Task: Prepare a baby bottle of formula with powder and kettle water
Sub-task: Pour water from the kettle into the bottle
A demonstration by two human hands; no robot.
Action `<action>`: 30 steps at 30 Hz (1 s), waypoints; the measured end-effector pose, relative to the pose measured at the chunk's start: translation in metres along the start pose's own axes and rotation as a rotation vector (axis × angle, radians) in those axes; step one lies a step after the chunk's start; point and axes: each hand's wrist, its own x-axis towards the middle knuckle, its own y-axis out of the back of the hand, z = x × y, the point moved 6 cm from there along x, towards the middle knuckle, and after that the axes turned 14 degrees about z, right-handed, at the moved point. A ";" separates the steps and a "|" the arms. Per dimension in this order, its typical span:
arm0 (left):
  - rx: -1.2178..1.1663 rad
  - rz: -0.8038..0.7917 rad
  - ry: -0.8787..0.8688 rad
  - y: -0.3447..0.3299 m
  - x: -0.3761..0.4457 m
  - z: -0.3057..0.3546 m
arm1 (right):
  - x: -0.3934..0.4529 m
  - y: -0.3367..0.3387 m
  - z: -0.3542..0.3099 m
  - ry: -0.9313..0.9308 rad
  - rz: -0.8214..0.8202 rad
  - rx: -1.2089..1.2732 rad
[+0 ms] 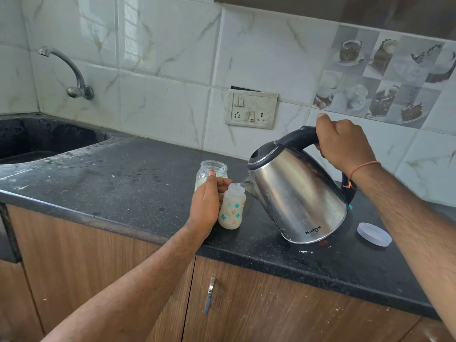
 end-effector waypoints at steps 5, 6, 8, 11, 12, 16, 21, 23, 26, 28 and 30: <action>0.003 -0.005 0.011 0.000 0.000 -0.001 | 0.002 -0.002 0.002 0.018 -0.007 -0.019; 0.001 -0.005 0.012 0.000 0.000 -0.001 | 0.003 -0.003 0.002 0.030 -0.014 -0.037; 0.000 -0.001 0.013 0.000 0.000 -0.001 | 0.005 -0.004 0.004 0.033 -0.019 -0.049; 0.002 -0.002 0.015 -0.001 0.001 -0.002 | 0.006 -0.006 0.005 0.031 -0.019 -0.054; 0.002 -0.001 0.015 -0.001 0.000 -0.001 | 0.006 -0.006 0.005 0.028 -0.019 -0.055; 0.006 -0.001 0.001 0.000 0.000 0.000 | 0.006 -0.006 0.005 0.033 -0.010 -0.049; 0.009 -0.007 0.001 0.000 0.000 -0.001 | 0.006 -0.006 0.004 0.037 -0.012 -0.054; 0.012 -0.010 0.002 0.000 0.000 -0.001 | 0.005 -0.005 0.003 0.038 -0.016 -0.054; 0.010 -0.007 -0.001 0.000 0.000 -0.001 | 0.004 -0.005 0.003 0.027 -0.015 -0.030; 0.010 -0.001 -0.006 0.000 0.000 0.000 | 0.004 -0.005 0.003 0.030 -0.014 -0.035; 0.000 0.001 -0.002 0.000 0.000 0.000 | 0.005 -0.005 0.003 0.034 -0.009 -0.052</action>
